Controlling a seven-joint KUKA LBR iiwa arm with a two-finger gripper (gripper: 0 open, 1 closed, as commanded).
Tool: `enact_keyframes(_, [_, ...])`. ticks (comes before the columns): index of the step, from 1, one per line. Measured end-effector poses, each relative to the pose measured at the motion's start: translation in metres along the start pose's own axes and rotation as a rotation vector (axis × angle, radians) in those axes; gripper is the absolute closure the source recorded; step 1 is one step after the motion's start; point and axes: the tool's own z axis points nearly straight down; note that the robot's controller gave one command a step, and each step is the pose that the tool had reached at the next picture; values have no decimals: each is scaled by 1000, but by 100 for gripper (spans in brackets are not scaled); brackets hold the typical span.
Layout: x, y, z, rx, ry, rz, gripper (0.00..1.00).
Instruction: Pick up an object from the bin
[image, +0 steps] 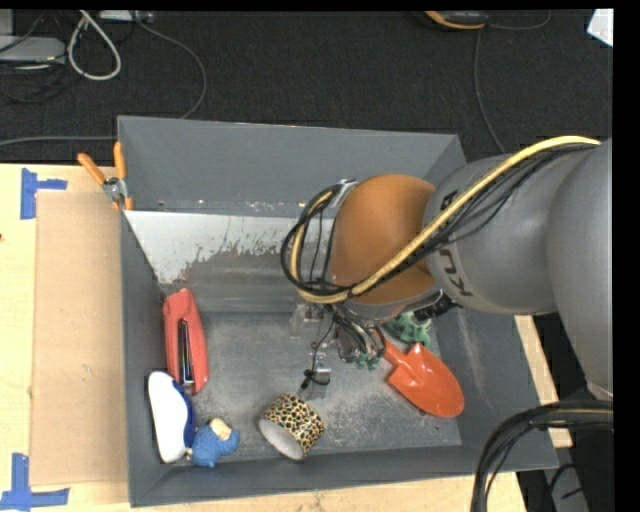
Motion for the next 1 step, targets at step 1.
enact_keyframes(1, [-2,-1,-5,-1,-7,5,0])
